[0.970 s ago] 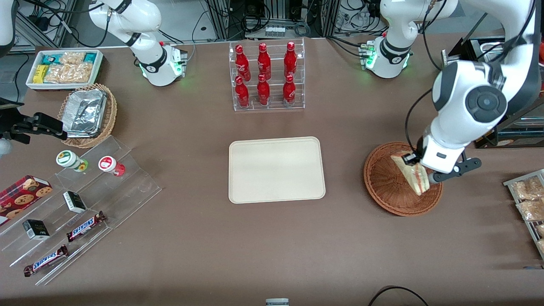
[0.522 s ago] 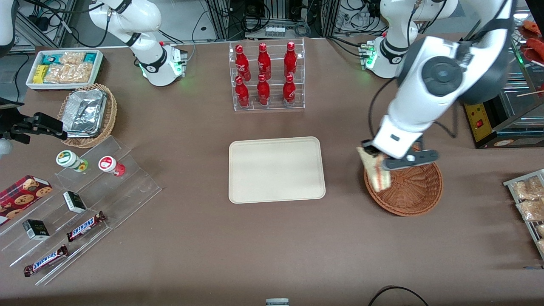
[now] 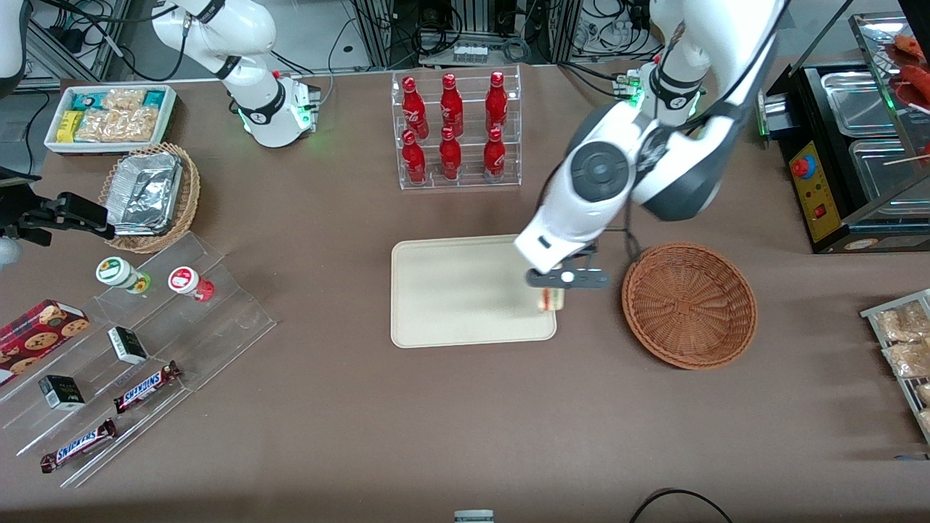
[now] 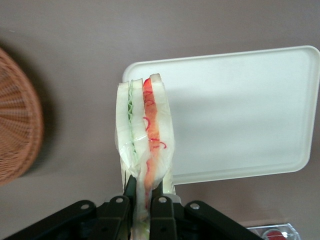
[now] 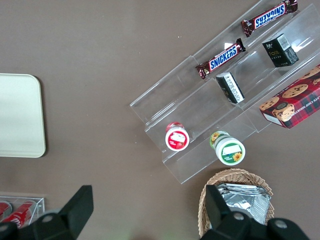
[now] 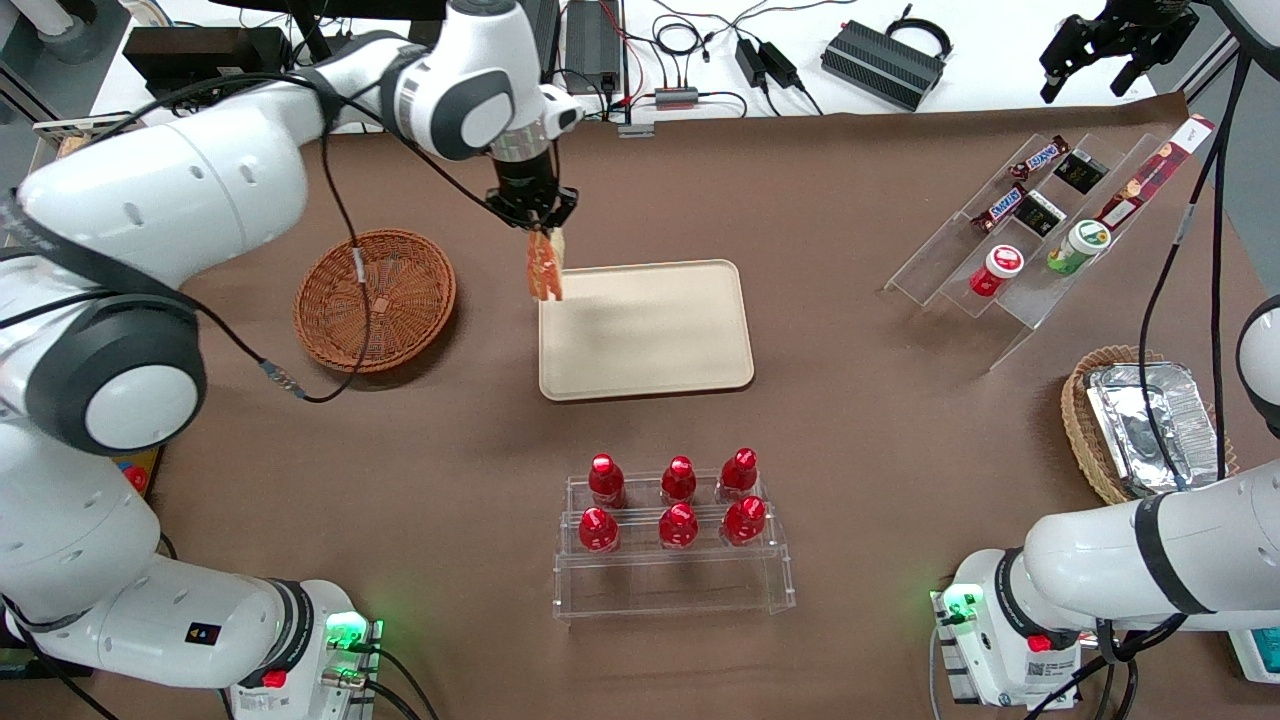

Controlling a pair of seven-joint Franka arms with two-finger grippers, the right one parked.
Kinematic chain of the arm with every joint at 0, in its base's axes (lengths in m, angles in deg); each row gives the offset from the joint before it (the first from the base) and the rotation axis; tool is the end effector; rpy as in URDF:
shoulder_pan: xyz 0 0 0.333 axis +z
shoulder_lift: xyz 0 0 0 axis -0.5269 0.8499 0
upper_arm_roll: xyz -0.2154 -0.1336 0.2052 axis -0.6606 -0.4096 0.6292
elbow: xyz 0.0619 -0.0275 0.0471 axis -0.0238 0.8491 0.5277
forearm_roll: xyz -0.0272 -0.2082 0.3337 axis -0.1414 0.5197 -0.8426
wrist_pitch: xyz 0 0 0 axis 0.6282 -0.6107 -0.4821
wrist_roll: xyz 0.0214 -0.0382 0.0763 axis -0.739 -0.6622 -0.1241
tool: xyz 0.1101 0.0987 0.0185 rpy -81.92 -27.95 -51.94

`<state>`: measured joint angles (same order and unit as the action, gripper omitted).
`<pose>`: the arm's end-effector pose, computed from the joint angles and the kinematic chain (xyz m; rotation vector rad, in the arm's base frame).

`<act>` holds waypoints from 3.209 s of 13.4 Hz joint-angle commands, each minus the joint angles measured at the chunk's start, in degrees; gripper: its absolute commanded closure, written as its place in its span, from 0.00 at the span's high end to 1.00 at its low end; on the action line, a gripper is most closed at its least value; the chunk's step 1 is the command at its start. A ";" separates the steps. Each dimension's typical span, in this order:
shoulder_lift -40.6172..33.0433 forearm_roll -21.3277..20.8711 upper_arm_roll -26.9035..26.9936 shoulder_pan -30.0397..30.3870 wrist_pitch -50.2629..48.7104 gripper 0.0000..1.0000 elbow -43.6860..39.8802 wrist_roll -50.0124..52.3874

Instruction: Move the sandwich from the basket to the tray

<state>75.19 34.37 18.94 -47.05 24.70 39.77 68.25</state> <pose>0.5390 -0.3894 0.3809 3.0957 -0.0884 -0.1965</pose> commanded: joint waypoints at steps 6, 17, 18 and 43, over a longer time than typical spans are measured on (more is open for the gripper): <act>13.34 -8.12 0.35 -10.57 11.26 0.00 -6.82 11.86; 20.82 -12.70 0.53 -12.96 18.23 0.72 -6.29 15.21; 20.74 -12.97 0.53 -12.96 18.14 1.00 -6.29 14.78; -18.28 -0.41 3.43 19.10 -24.04 1.00 -6.38 -13.76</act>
<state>60.16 32.03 22.88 -31.66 2.32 31.49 59.79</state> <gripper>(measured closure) 0.000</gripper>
